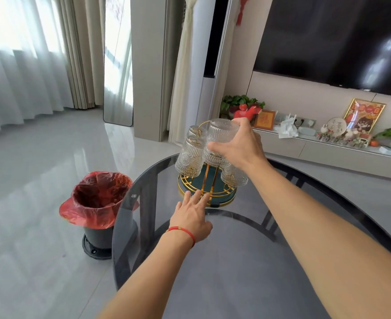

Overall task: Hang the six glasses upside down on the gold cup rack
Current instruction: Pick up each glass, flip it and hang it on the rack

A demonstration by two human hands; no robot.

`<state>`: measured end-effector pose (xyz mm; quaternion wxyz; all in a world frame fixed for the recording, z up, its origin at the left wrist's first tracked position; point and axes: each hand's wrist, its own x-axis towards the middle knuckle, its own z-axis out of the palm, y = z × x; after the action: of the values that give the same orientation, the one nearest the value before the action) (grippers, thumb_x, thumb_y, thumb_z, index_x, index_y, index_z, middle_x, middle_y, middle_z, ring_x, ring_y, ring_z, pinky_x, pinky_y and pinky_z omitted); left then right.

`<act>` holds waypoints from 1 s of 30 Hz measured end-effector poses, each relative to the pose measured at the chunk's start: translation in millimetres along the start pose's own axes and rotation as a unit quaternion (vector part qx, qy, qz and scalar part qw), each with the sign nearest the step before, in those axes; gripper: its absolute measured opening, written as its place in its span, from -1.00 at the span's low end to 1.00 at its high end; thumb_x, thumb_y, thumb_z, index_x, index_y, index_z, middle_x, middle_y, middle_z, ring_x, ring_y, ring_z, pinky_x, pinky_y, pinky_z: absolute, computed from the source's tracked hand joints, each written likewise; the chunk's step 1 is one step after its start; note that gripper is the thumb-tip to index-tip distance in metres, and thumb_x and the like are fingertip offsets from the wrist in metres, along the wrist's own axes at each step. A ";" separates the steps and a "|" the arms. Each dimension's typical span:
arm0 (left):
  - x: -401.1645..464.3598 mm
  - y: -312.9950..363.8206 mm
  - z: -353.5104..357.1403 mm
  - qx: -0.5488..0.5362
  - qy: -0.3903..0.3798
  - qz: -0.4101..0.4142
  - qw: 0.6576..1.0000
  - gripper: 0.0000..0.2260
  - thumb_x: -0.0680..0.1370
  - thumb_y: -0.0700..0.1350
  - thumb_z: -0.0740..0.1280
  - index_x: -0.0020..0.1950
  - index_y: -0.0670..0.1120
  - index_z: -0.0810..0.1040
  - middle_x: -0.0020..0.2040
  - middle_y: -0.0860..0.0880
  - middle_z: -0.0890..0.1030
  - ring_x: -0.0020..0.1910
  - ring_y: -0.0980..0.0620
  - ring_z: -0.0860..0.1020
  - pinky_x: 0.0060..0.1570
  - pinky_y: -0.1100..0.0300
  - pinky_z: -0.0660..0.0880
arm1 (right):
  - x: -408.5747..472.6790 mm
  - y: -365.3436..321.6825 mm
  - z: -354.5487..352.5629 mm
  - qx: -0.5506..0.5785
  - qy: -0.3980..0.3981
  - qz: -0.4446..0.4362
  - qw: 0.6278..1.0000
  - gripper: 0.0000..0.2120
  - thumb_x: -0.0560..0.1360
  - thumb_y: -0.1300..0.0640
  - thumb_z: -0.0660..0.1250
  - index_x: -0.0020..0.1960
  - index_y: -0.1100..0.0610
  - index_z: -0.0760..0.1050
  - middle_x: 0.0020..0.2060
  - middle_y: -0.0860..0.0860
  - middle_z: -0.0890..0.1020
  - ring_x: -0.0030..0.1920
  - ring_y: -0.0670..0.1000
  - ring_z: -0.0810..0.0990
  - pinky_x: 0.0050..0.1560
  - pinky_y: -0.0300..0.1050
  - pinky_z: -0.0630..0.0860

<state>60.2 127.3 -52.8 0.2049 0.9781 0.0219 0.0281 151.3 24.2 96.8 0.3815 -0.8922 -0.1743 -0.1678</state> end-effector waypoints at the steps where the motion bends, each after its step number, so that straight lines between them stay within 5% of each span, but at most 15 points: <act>1: 0.2 0.2 -0.6 0.000 0.002 0.000 1.000 -0.30 0.55 -0.06 0.31 0.63 0.03 0.05 0.65 -0.05 0.08 0.60 -0.18 0.00 0.54 -0.19 0.09 | 1.5 1.8 2.5 -0.011 -0.007 0.003 1.000 -0.09 0.27 -0.17 0.63 0.47 0.11 0.32 0.24 0.06 0.52 0.24 0.12 0.50 0.09 -0.11 0.39; 7: 1.1 1.3 -0.3 0.011 -0.005 -0.005 1.000 -0.32 0.55 -0.07 0.31 0.62 0.04 0.08 0.66 -0.05 0.04 0.61 -0.19 -0.03 0.55 -0.21 0.06 | -0.2 7.3 19.7 -0.023 -0.016 -0.024 0.999 -0.11 0.31 -0.07 0.61 0.52 0.03 0.28 0.36 0.15 0.48 0.36 0.18 0.44 0.20 -0.07 0.38; 21: 3.0 2.4 1.1 0.011 -0.006 -0.009 1.000 -0.31 0.55 -0.05 0.32 0.63 0.03 0.08 0.66 -0.06 0.04 0.61 -0.19 -0.01 0.55 -0.23 0.07 | -15.6 39.1 39.0 -0.140 0.025 -0.098 0.985 -0.35 0.32 -0.35 0.54 0.25 0.02 0.60 0.17 0.03 0.69 0.32 0.13 0.49 0.33 0.04 0.25; 25: 2.9 3.0 3.2 0.013 -0.001 -0.010 1.000 -0.30 0.54 -0.05 0.32 0.62 0.02 0.08 0.66 -0.06 0.02 0.61 -0.17 -0.03 0.53 -0.20 0.06 | -13.1 39.9 36.4 -0.178 0.009 -0.113 0.978 -0.34 0.36 -0.43 0.45 0.20 0.06 0.56 0.26 0.01 0.57 0.32 0.10 0.47 0.44 0.14 0.25; 30: 1.0 1.7 4.5 0.022 -0.007 -0.012 1.000 -0.33 0.54 -0.04 0.32 0.60 -0.02 0.14 0.66 -0.05 0.00 0.60 -0.16 -0.01 0.51 -0.18 0.13 | -19.4 38.8 38.2 -0.263 -0.037 -0.111 0.958 -0.29 0.51 -0.44 0.23 0.37 0.11 0.40 0.37 0.07 0.50 0.49 0.14 0.34 0.58 0.36 -0.03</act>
<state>61.6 124.0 -56.2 0.1841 0.9822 0.0325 0.0180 157.6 23.7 39.3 0.1054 -0.9416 -0.2357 -0.2161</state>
